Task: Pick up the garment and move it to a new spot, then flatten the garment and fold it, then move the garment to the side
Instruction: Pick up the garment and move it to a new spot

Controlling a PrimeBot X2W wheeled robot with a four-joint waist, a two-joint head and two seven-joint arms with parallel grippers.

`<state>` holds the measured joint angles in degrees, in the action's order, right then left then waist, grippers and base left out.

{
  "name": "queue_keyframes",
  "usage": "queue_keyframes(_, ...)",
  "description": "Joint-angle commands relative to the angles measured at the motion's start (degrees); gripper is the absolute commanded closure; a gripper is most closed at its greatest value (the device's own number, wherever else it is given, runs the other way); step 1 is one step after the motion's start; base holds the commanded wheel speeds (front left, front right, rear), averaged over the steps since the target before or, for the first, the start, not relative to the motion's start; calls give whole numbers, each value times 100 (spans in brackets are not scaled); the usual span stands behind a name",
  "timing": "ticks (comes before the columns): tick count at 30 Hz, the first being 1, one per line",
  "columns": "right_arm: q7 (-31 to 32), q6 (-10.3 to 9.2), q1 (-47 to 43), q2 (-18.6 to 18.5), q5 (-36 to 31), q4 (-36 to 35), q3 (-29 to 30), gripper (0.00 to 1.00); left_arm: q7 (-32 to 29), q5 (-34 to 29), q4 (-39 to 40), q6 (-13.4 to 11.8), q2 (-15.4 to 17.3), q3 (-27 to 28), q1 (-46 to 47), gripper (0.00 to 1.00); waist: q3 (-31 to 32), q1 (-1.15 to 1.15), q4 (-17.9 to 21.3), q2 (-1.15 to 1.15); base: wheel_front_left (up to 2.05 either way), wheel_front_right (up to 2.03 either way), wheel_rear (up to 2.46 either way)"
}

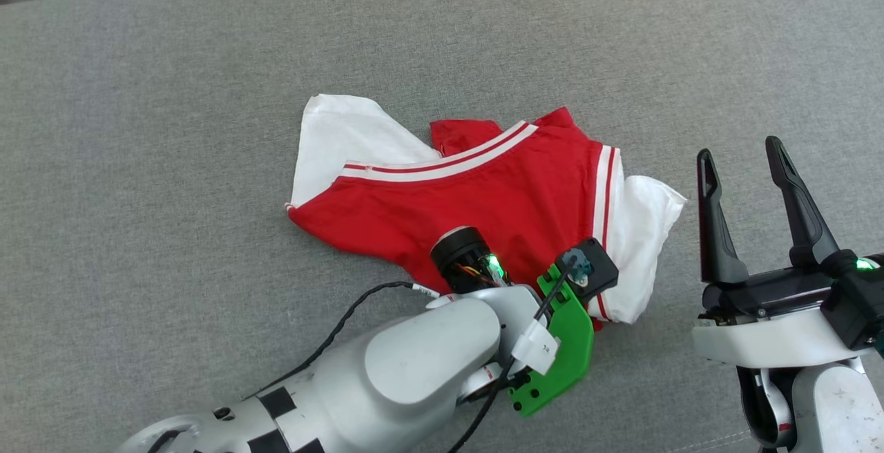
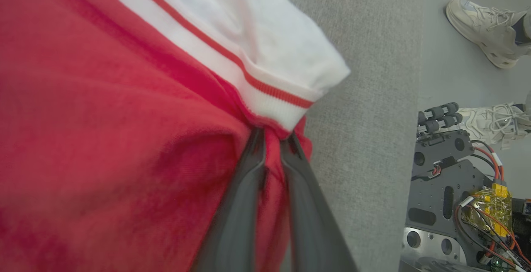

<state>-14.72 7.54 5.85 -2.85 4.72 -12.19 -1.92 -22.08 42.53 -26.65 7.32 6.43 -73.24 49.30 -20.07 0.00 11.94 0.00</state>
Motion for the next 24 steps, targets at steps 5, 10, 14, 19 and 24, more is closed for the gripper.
queue_keyframes(5, -28, -5, -66, -3, -73, 65, 42, 0, 638, -15, -233, 16, -123, -10, -119, 0, 135, 0, -70, 0, 0, 0, 0)
queue_keyframes(10, -28, -5, -219, -3, -160, 104, 160, 0, 2015, -64, -568, 16, -259, 21, 210, 0, 407, 0, -266, 0, 0, 0, 0)
queue_keyframes(14, -28, -5, -373, -3, -242, 157, 223, 0, 2797, -179, -758, -52, -319, 139, 332, 0, 664, 0, -461, 0, 0, 0, 0)
queue_keyframes(19, -28, -5, -528, -3, -287, 210, 253, 0, 3426, -272, -856, -447, -322, 378, 307, 0, 917, 0, -673, 0, 0, 0, 0)
queue_keyframes(24, -28, -5, -647, -3, -310, 227, 339, 0, 3683, -406, -701, -1031, -15, 908, 146, 0, 1055, 0, -898, 0, 0, 0, 0)
